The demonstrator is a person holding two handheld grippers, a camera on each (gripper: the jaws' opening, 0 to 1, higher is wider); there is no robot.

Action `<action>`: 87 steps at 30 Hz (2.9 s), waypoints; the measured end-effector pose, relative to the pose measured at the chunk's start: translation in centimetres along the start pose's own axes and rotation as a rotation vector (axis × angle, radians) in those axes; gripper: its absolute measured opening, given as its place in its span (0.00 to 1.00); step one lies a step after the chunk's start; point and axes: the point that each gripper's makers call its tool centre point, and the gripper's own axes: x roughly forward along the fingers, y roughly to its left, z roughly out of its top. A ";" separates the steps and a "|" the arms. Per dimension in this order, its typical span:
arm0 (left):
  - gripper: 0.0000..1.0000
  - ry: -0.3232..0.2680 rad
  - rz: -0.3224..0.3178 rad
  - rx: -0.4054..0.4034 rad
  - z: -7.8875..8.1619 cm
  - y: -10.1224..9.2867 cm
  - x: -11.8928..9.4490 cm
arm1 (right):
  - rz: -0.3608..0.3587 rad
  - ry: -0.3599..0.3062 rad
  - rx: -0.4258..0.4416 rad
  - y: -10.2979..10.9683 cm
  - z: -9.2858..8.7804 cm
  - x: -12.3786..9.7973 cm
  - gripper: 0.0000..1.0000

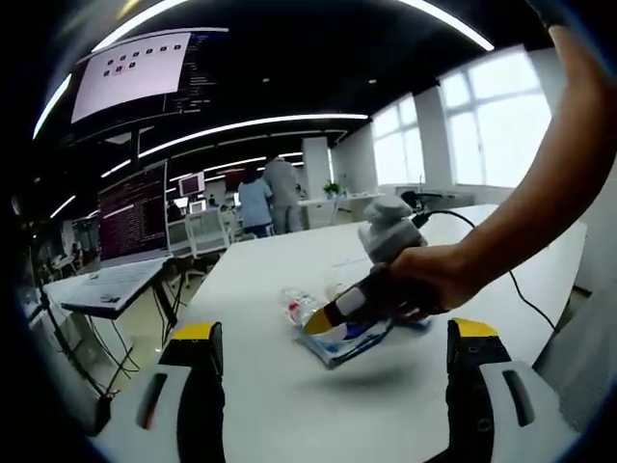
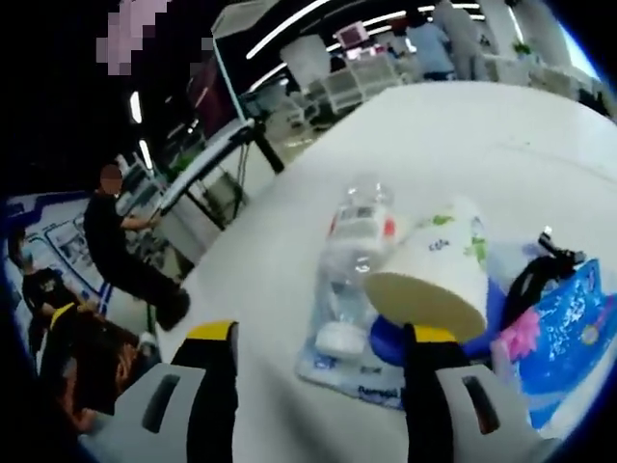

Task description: Arrange the tabletop items into an orderly group along one side of the table until the central work area is clear of visible clutter.

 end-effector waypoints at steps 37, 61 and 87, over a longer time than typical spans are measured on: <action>0.95 -0.017 0.014 -0.013 0.2 0.3 -0.1 | -0.090 0.046 0.005 -1.3 0.2 1.3 0.45; 0.94 -0.023 0.022 -0.014 0.3 0.3 -0.2 | -0.244 0.196 -0.108 -2.9 -0.2 1.9 0.20; 0.94 -0.021 0.028 -0.011 0.4 0.5 -0.2 | -0.203 0.218 -0.072 -1.6 0.8 -1.0 0.19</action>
